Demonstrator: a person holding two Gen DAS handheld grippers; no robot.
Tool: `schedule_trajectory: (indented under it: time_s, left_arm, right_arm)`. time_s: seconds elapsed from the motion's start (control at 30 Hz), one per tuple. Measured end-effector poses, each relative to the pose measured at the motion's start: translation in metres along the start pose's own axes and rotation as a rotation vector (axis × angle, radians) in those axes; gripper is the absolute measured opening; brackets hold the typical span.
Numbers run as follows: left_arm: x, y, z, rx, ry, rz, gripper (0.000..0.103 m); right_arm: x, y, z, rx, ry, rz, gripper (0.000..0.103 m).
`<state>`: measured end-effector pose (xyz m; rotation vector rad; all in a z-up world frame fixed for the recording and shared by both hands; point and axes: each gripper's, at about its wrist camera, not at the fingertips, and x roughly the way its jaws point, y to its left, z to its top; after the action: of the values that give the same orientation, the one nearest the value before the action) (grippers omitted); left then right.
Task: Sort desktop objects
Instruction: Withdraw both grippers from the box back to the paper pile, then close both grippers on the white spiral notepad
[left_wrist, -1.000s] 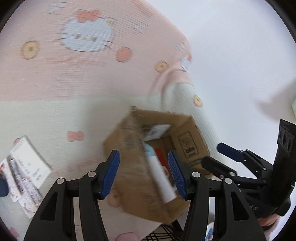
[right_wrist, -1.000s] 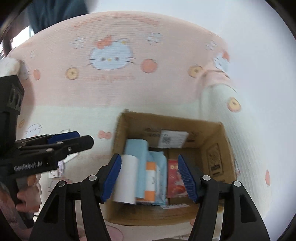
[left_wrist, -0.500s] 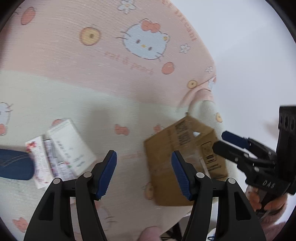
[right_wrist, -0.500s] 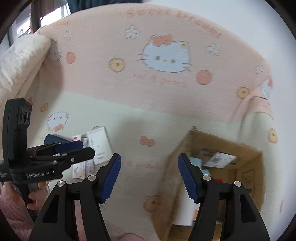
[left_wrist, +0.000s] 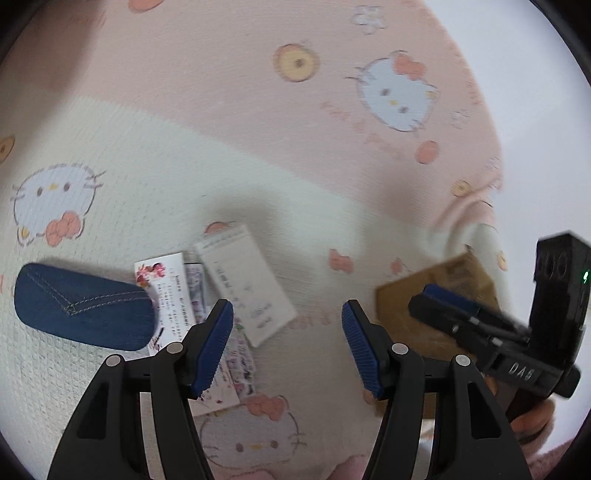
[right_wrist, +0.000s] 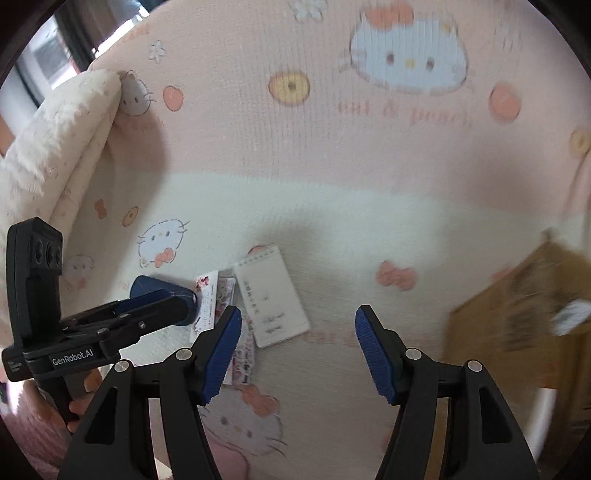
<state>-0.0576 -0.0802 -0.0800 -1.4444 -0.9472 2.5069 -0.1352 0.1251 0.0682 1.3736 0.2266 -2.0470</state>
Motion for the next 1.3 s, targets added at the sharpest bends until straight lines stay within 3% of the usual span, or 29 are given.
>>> schedule_trajectory:
  time_s: [0.17, 0.33, 0.5, 0.53, 0.63, 0.67, 0.93, 1.17, 1.3]
  left_arm:
    - [0.034, 0.013, -0.002, -0.038, 0.031, 0.048, 0.065]
    - [0.06, 0.022, -0.008, -0.034, 0.053, 0.085, 0.062]
    - [0.084, 0.037, -0.008, -0.113, 0.116, 0.084, 0.039]
    - [0.086, 0.039, -0.008, -0.119, 0.117, 0.093, 0.038]
    - [0.09, 0.046, -0.009, -0.135, 0.117, 0.106, 0.038]
    - [0.09, 0.048, -0.009, -0.139, 0.117, 0.113, 0.038]
    - [0.097, 0.055, -0.007, -0.18, 0.096, 0.119, 0.038]
    - [0.108, 0.051, -0.006, -0.168, 0.104, 0.124, 0.032]
    - [0.11, 0.045, -0.007, -0.132, 0.109, 0.128, 0.03]
  right_arm:
    - [0.04, -0.005, -0.014, -0.044, 0.019, -0.014, 0.062]
    - [0.065, -0.016, -0.021, 0.018, 0.024, 0.091, 0.062]
    - [0.094, -0.034, -0.029, 0.185, 0.041, 0.232, 0.061]
    - [0.1, -0.039, -0.031, 0.227, 0.042, 0.245, 0.056]
    - [0.114, -0.05, -0.037, 0.284, 0.042, 0.234, 0.019]
    - [0.118, -0.053, -0.038, 0.295, 0.041, 0.215, 0.016]
    - [0.139, -0.058, -0.033, 0.281, 0.022, 0.255, 0.016]
    - [0.153, -0.057, -0.038, 0.306, 0.05, 0.318, 0.016]
    - [0.153, -0.06, -0.039, 0.309, 0.047, 0.302, 0.016]
